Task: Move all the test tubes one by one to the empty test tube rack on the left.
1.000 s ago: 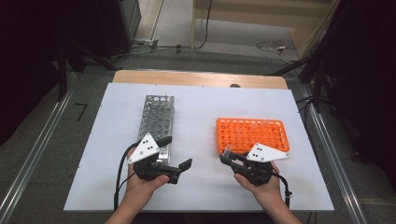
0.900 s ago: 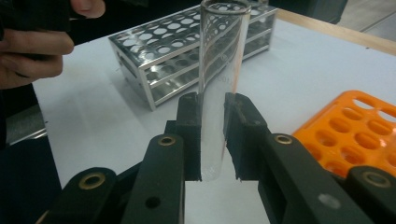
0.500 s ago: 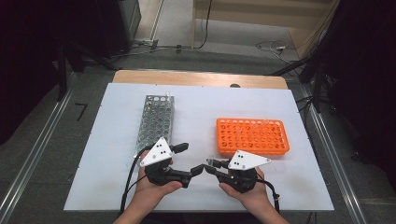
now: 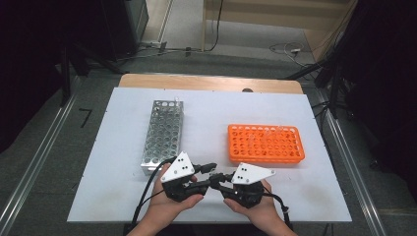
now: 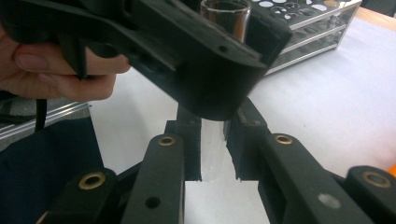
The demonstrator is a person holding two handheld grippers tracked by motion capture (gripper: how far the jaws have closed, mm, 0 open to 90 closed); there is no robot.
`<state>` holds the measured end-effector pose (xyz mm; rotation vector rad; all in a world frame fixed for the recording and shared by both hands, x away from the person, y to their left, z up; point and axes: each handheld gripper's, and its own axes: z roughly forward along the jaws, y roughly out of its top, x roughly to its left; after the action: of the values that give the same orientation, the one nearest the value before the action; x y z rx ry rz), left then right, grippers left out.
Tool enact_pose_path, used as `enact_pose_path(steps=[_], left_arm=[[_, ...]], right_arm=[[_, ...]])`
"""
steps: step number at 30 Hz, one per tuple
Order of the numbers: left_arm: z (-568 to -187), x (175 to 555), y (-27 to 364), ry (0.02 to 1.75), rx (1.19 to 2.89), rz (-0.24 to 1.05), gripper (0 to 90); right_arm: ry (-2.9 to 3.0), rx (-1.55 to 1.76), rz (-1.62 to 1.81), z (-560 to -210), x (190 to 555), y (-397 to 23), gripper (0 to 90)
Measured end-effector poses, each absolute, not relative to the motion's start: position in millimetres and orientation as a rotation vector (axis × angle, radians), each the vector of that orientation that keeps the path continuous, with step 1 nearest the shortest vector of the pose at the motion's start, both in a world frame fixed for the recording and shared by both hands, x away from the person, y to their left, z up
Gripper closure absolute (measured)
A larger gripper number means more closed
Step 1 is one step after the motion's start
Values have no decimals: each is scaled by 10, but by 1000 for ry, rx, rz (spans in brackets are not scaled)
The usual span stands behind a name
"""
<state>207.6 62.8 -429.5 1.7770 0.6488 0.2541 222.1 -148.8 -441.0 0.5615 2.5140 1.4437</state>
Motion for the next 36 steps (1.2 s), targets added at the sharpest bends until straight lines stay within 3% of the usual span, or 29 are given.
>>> enact_pose_path(steps=[3, 14, 22, 36], left_arm=[[-4289, 2065, 620, 632, 1779, 258, 738], [-4278, 2094, 625, 640, 1774, 273, 759], [-4205, 2187, 732, 676, 1755, 308, 759], [-4023, 2540, 1033, 758, 1707, 400, 759]], right_arm=[[2512, 565, 1444, -4405, 2219, -1492, 739], [2515, 582, 1465, -4411, 2250, -1508, 722], [2481, 603, 1485, -4375, 2305, -1670, 511], [2374, 768, 1491, -4340, 2506, -2266, 18]])
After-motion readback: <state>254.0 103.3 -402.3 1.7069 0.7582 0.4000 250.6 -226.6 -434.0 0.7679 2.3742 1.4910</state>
